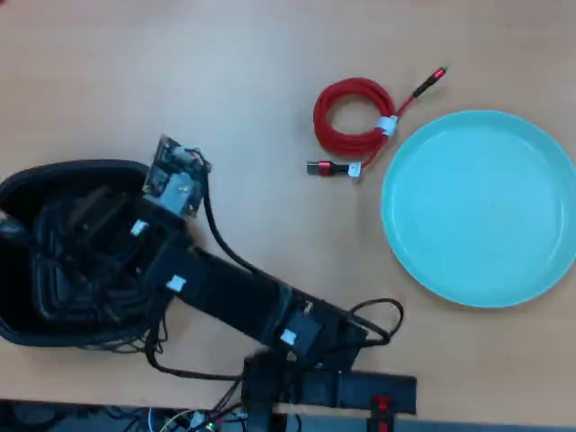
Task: Put a black charging cable in a black bowl and put a red charging cable in a green bowl
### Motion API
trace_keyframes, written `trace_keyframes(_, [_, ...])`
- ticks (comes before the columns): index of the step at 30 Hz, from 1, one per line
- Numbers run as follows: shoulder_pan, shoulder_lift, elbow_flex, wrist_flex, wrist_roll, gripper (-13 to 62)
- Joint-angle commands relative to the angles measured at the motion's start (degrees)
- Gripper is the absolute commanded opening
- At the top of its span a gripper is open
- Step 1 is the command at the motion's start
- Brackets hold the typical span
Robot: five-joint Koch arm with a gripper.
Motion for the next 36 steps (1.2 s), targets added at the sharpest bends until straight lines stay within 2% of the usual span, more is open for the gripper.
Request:
trace_keyframes(1, [-1.67,-2.20,-13.97,-14.06,0.00,-6.3])
trace_keyframes(13, [-7.03,-23.73,-14.94,-17.23,-0.44,-5.1])
trace_keyframes(17, [-8.61,-23.91,-14.41,-16.96,0.26,3.3])
trace_keyframes(24, [-13.45,-24.70,-13.89,-15.29,0.62,25.3])
trace_keyframes(26, [-13.45,-25.40,-13.89,-14.85,0.62,29.5])
trace_keyframes(30, [-10.46,-25.40,-13.80,-9.14,0.70,30.4])
trace_keyframes(36, [2.99,-24.87,-14.41,9.05,0.35,31.4])
